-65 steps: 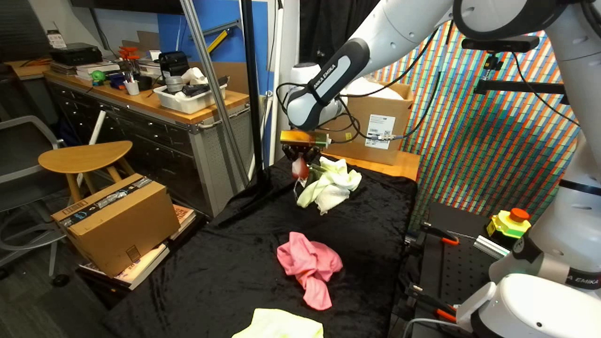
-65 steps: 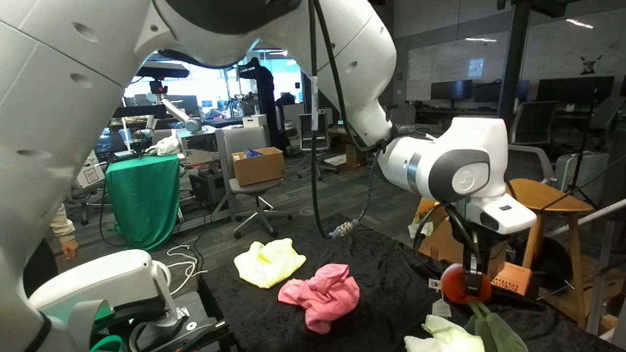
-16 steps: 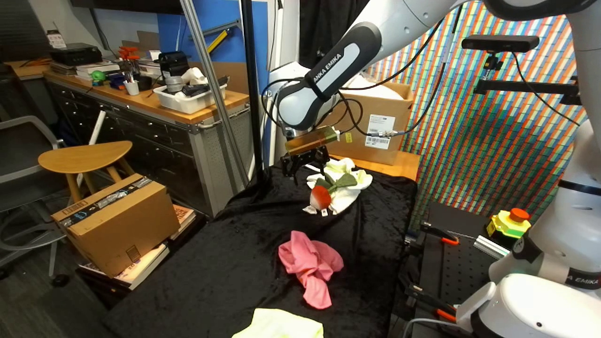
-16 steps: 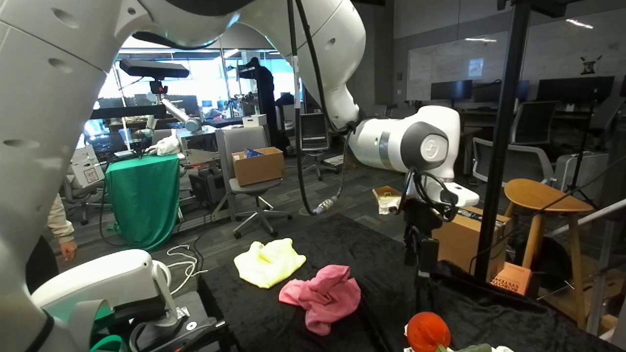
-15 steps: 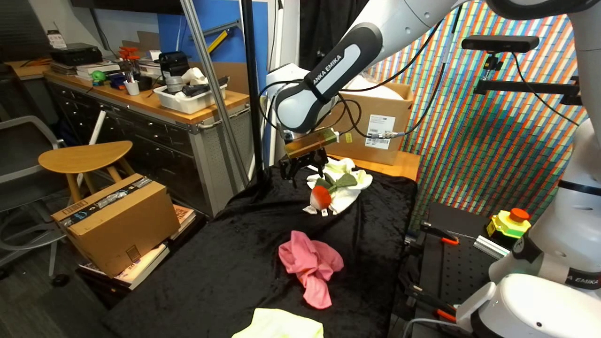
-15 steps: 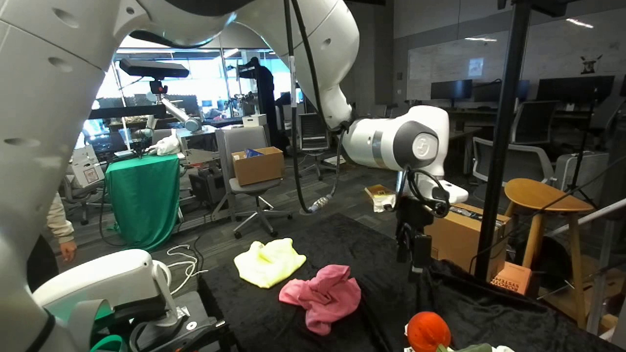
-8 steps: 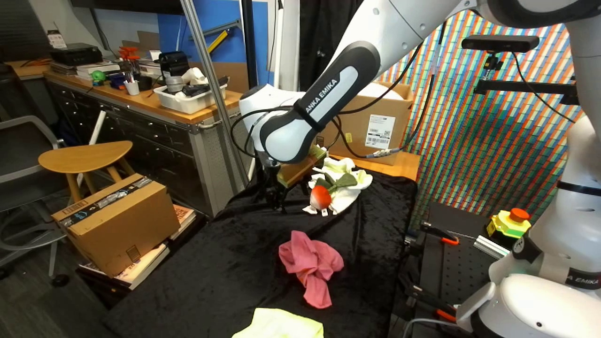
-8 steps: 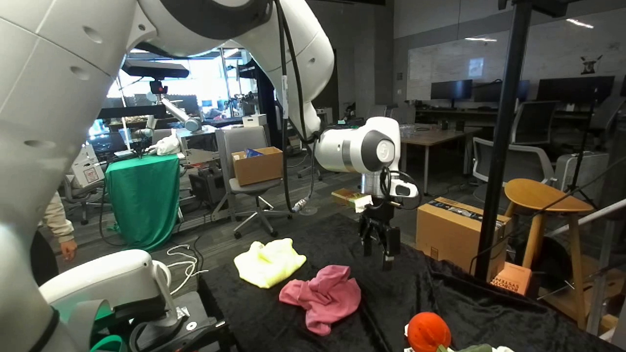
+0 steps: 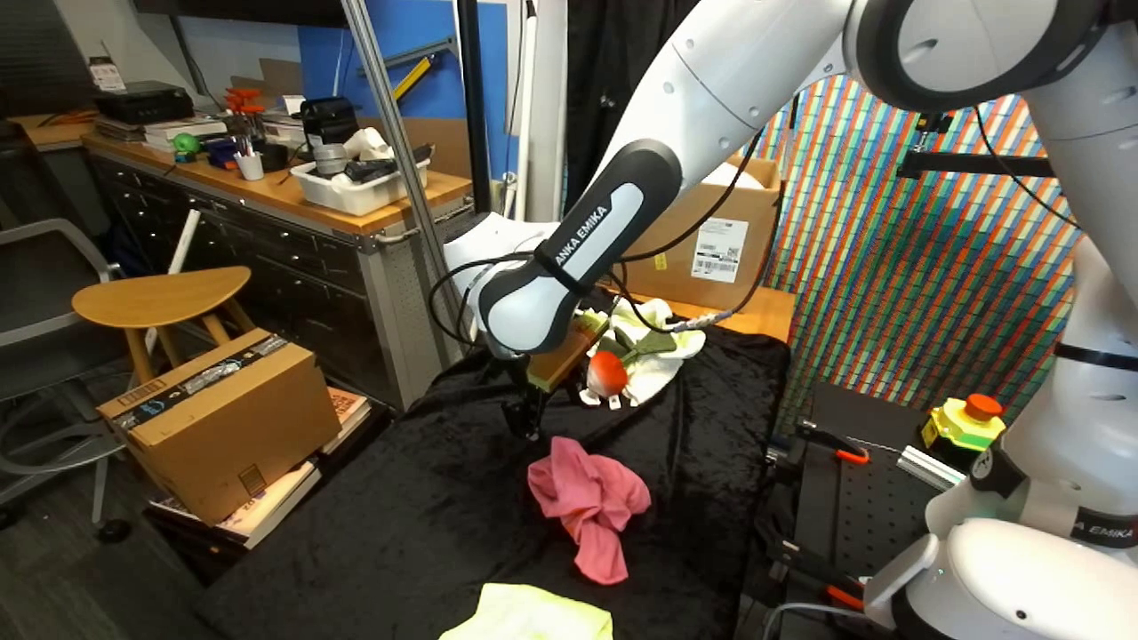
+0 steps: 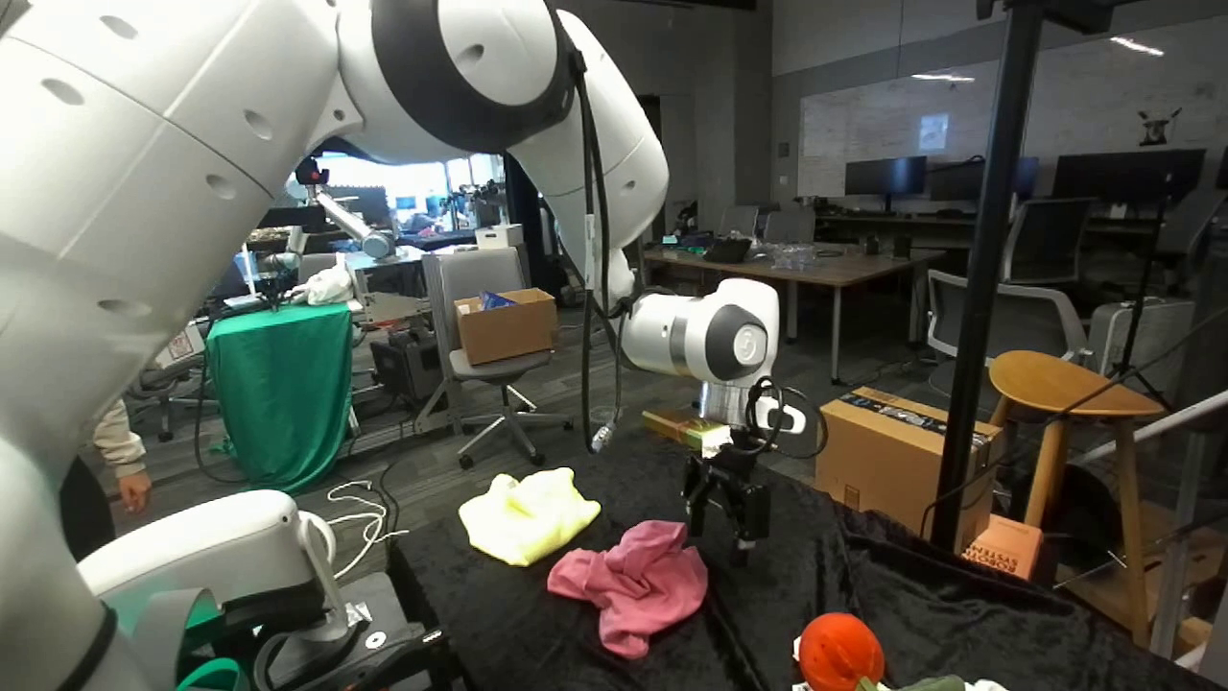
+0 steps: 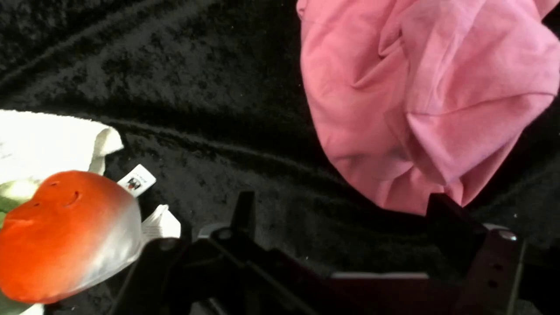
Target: Pick up the clothes and fruit plush toy and put them in one place
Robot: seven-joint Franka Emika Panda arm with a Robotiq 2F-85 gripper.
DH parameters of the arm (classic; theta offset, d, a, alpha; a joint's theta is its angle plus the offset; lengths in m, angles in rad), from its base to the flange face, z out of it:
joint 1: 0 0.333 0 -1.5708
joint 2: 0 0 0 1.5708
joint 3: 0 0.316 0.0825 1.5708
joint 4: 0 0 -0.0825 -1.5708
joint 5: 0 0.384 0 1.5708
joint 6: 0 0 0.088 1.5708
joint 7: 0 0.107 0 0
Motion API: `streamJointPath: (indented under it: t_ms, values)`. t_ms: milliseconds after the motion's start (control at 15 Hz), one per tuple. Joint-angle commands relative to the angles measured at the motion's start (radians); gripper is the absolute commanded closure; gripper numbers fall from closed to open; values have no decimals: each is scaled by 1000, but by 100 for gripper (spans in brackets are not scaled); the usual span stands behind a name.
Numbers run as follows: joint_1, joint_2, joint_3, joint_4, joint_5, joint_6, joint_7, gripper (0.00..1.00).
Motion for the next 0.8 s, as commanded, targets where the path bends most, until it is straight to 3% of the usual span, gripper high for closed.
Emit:
streamJointPath:
  t_ms: [0,267,733]
  values:
    - [-31,32,34,78,90,-127,-44,0]
    - [-53,44,56,134,192,-282,-47,0]
    - [-58,90,67,196,273,-377,-48,0]
